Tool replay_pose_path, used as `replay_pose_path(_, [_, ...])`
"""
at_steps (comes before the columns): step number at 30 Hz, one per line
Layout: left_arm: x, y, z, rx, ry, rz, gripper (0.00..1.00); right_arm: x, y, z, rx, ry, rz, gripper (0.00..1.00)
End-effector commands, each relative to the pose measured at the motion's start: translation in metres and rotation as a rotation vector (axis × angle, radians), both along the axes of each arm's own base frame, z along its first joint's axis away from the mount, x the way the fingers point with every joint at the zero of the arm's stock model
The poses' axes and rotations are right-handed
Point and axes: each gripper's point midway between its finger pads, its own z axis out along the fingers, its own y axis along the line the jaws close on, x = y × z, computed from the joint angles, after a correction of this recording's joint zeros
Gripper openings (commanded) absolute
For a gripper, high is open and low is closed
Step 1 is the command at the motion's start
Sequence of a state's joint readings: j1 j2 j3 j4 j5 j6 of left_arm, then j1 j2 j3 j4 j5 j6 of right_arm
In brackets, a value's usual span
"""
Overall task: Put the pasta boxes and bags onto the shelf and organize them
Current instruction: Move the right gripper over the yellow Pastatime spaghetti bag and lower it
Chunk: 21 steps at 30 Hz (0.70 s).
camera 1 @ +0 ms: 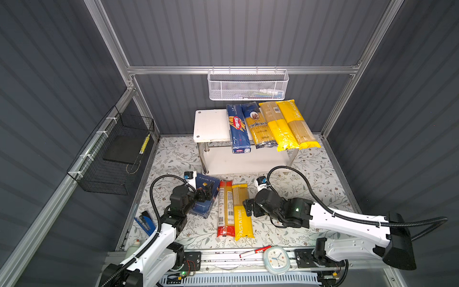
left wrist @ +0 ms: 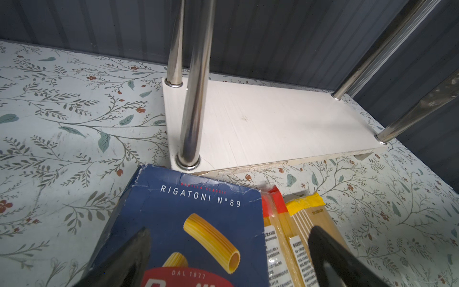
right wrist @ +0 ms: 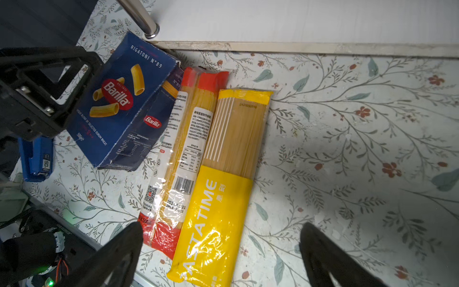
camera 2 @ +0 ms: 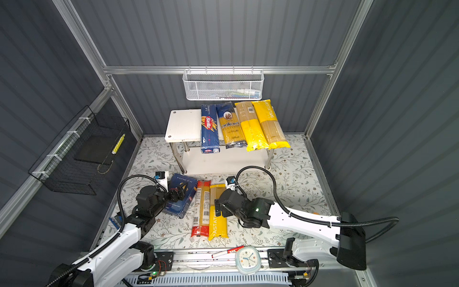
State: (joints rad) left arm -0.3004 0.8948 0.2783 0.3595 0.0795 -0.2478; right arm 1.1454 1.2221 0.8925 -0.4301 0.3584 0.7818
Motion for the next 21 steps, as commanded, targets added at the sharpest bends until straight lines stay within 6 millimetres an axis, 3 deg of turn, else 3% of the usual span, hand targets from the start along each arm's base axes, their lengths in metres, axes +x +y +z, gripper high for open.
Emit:
replay_pose_path(1, [0.0, -0.005, 0.005, -0.003, -0.006, -0.027, 0.99, 0.002, -0.004, -0.008, -0.062, 0.022, -0.021, 0.99])
replay_pose_path(4, [0.0, -0.003, 0.006, -0.002, -0.011, -0.02, 1.0, 0.003, -0.007, -0.023, -0.162, 0.052, -0.037, 0.99])
replay_pose_path(10, [-0.001, 0.002, 0.003, 0.01, -0.008, 0.006, 1.0, 0.005, 0.01, -0.049, -0.264, 0.128, -0.011, 0.99])
replay_pose_path(15, [0.003, -0.004, 0.0, 0.002, 0.021, -0.015, 1.0, 0.0, 0.022, -0.068, -0.255, 0.171, 0.011, 0.99])
replay_pose_path(21, [0.003, -0.005, 0.0, -0.009, 0.019, -0.015, 1.0, -0.004, 0.022, -0.082, -0.285, 0.215, 0.009, 0.99])
